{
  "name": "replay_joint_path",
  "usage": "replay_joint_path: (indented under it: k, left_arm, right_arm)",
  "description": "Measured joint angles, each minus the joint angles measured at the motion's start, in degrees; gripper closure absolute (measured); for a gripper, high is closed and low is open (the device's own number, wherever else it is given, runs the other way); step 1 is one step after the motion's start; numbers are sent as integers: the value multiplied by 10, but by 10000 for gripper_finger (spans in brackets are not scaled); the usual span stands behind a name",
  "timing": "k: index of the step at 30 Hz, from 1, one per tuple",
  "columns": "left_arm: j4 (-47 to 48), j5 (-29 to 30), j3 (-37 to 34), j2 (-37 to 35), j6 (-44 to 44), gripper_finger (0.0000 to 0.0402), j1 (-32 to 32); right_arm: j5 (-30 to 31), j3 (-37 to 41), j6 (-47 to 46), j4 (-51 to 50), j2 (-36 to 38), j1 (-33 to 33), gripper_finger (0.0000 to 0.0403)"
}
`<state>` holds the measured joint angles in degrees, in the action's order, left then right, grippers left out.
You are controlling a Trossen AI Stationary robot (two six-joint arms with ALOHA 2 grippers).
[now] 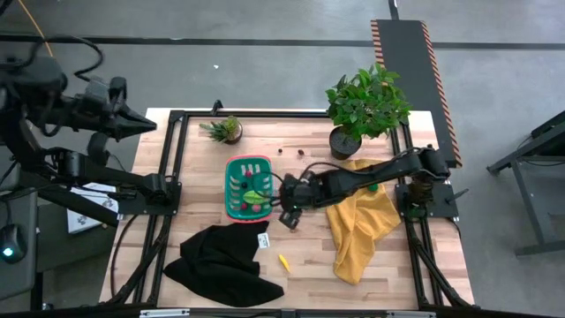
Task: Pick and placing Produce into tupperware
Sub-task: Put the yellow corn in the green basket
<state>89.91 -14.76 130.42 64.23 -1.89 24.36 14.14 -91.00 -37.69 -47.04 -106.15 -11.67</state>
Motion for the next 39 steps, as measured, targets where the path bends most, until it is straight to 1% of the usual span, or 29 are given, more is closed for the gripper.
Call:
replay_joint_path:
  k: [4, 7, 9, 13, 14, 16, 18, 21, 24, 32, 37, 39]
  left_arm:
    - [1, -11, -61, -3, 0, 395, 0]
    - [1, -16, -115, -3, 2, 395, 0]
    - [0, -28, -149, -4, 7, 395, 0]
    - [-26, -67, -216, -3, 29, 395, 0]
    - [-39, -77, -233, -3, 31, 395, 0]
    - [-65, -98, -266, -4, 32, 395, 0]
    - [-84, -127, -297, -3, 39, 395, 0]
    - [-109, -176, -340, -3, 50, 395, 0]
    - [-138, -202, -382, -3, 49, 395, -11]
    - [-236, -204, -460, 6, 35, 395, -102]
    - [-304, -201, -486, 34, 19, 395, -151]
    - [-322, -189, -486, 51, 19, 395, -169]
  right_arm:
    - [16, 0, -35, -59, 15, -21, 234]
    - [16, 0, -54, -71, 21, -37, 234]
    - [-14, 0, -55, -63, 22, -46, 234]
    - [-99, 0, -52, -36, 22, -63, 234]
    - [-110, 0, -54, -36, 22, -67, 234]
    - [-114, 0, -60, -53, 22, -77, 234]
    - [-106, 0, -71, -75, 23, -85, 234]
    - [-72, 0, -84, -93, 24, -96, 234]
    - [-69, 0, -86, -93, 24, -103, 234]
    - [-64, 0, -108, -142, 32, -127, 234]
    - [-22, 0, -134, -182, 64, -141, 234]
    - [2, 0, -152, -210, 86, -148, 234]
